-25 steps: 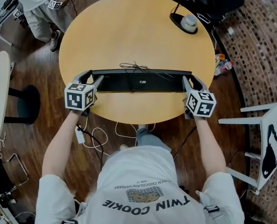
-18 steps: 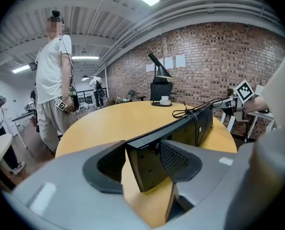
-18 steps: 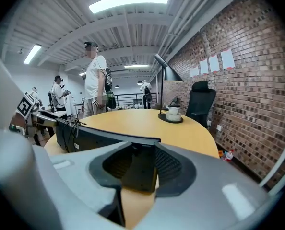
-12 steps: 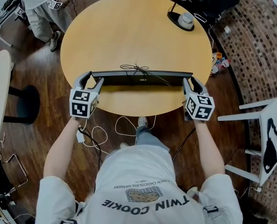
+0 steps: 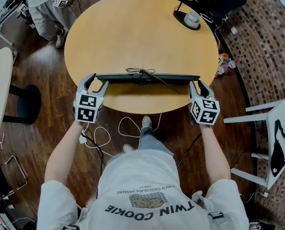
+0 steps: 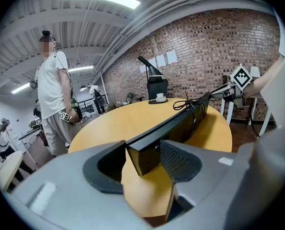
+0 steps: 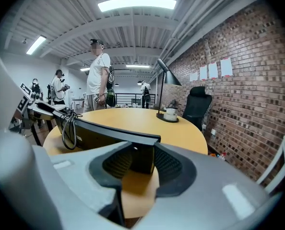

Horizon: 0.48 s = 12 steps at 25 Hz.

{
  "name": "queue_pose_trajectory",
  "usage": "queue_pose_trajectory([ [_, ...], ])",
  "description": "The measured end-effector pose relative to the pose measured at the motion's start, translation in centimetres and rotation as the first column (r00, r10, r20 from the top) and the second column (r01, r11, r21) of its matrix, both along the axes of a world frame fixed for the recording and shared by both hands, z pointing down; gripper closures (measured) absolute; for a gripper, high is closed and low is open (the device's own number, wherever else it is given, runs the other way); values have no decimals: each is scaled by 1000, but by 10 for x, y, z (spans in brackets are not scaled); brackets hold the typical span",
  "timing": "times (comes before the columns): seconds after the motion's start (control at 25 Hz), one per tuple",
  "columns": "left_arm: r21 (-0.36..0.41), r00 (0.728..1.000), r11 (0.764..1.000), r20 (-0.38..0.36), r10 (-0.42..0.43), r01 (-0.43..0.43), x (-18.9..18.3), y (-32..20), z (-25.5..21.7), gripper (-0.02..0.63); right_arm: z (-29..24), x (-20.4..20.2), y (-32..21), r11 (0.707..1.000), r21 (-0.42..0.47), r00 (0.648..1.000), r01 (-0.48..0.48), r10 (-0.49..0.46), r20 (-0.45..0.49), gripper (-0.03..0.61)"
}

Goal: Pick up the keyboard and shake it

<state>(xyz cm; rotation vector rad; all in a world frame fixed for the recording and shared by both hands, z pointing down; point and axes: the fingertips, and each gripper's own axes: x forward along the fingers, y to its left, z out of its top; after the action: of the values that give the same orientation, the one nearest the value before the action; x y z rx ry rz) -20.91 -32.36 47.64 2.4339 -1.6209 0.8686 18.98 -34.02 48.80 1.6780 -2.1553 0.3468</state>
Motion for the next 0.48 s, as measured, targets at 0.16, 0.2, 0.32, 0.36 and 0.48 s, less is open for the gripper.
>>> queue_pose_trajectory([
  [0.16, 6, 999, 1000, 39, 22, -22, 0, 11, 2, 388, 2, -2, 12, 999, -3, 987, 34, -34, -154, 439],
  [0.2, 5, 998, 1000, 54, 30, -31, 0, 14, 2, 388, 1, -4, 16, 999, -1, 972, 47, -46, -229, 437],
  [0.32, 2, 990, 998, 127, 55, -56, -1, 21, 3, 388, -1, -12, 23, 997, 7, 887, 82, -69, -457, 436],
  [0.36, 1, 986, 998, 154, 62, -63, -1, 22, 6, 388, 0, -13, 24, 996, 8, 854, 89, -72, -515, 433],
  [0.48, 4, 969, 996, 232, 84, -87, 0, 24, 11, 388, 3, -16, 27, 992, 3, 746, 130, -96, -659, 426],
])
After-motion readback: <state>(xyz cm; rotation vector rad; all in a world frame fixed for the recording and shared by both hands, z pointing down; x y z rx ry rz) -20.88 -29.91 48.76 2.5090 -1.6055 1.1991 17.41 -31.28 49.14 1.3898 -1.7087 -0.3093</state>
